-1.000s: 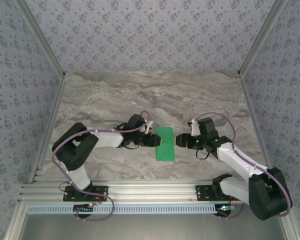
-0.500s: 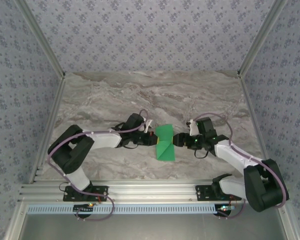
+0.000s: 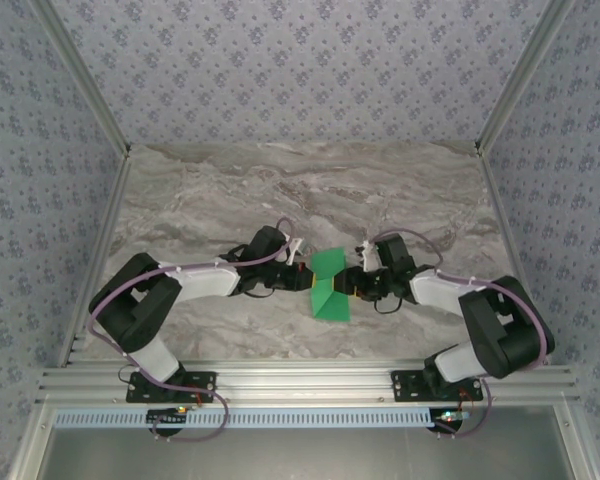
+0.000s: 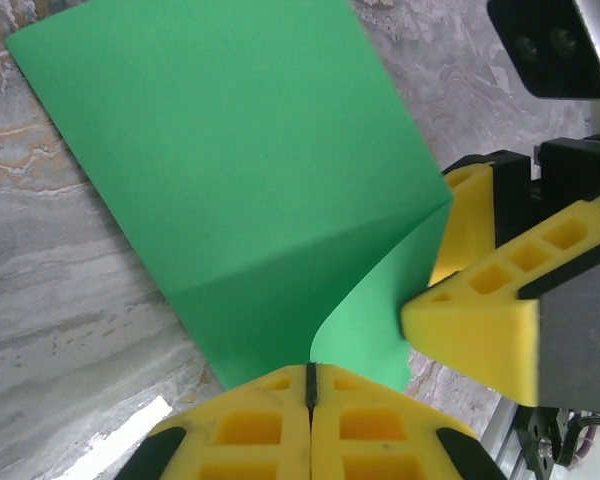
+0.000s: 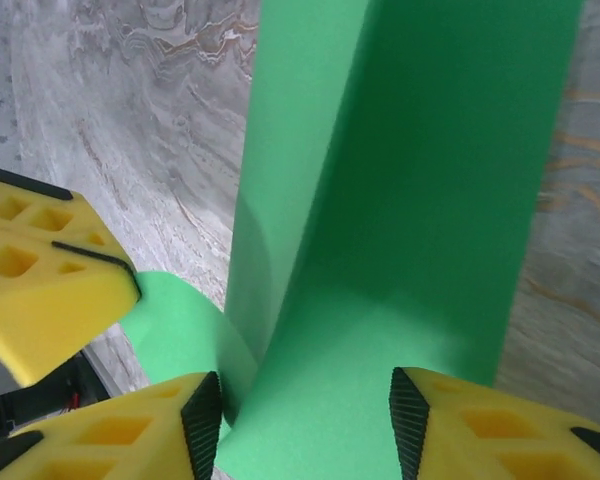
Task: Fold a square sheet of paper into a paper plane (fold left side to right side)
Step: Turn over the paper at the center of the table.
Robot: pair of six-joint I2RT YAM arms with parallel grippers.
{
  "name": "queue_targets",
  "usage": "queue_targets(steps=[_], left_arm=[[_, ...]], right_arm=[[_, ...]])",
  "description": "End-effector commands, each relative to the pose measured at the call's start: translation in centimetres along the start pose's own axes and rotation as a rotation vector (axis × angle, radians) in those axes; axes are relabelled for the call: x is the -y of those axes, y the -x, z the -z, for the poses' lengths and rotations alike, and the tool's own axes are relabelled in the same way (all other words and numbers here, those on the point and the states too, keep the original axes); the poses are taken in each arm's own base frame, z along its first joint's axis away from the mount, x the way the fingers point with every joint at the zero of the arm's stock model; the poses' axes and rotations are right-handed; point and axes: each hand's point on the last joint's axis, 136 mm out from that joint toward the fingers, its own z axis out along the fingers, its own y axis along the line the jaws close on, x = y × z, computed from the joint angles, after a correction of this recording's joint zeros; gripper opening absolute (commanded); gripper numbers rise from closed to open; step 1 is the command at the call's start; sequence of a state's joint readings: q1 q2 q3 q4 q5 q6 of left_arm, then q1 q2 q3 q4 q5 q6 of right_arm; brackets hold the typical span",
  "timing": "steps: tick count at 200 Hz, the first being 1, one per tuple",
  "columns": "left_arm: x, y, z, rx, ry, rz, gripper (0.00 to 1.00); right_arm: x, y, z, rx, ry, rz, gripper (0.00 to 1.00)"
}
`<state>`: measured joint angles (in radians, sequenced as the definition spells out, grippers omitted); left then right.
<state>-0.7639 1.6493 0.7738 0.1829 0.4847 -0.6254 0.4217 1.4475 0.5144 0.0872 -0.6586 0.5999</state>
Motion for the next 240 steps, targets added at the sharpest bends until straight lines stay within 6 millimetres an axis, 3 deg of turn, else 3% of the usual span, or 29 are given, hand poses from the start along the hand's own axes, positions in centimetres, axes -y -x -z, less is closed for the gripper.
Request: queue_targets(steps=[1, 18, 33, 63, 95, 118, 147, 199, 240], left_arm=[[-0.2, 0.0, 0.8, 0.018, 0.013, -0.016, 0.08], [-0.6, 0.3, 1.6, 0.041, 0.027, -0.007, 0.15], [-1.0, 0.7, 2.9, 0.077, 0.042, 0.006, 0.31], [-1.4, 1.7, 7.0, 0.2, 0.049, 0.058, 0.61], [-0.6, 3.2, 13.3, 0.408, -0.001, 0.201, 0.98], [2.4, 4.2, 17.5, 0.525, -0.128, 0.213, 0.98], [7.0, 5.0, 20.5, 0.568, -0.31, 0.172, 0.98], [11.5, 5.9, 22.5, 0.578, -0.477, 0.099, 0.98], [15.8, 5.4, 23.1, 0.564, -0.6, -0.015, 0.96]], right_arm=[[-2.7, 1.8, -0.5, 0.026, 0.093, 0.028, 0.34], [-3.1, 2.1, -0.7, 0.025, 0.113, 0.03, 0.15], [-3.1, 2.4, -0.4, 0.03, 0.105, 0.04, 0.04], [-4.0, 3.9, 1.4, 0.075, 0.143, 0.047, 0.01], [-7.5, 6.4, 5.5, 0.183, 0.292, 0.124, 0.01], [-11.1, 7.3, 8.3, 0.224, 0.383, 0.195, 0.01], [-16.1, 7.9, 11.2, 0.266, 0.481, 0.277, 0.02], [-24.6, 5.8, 13.7, 0.259, 0.609, 0.425, 0.03], [-28.0, 4.5, 14.3, 0.228, 0.671, 0.446, 0.03]])
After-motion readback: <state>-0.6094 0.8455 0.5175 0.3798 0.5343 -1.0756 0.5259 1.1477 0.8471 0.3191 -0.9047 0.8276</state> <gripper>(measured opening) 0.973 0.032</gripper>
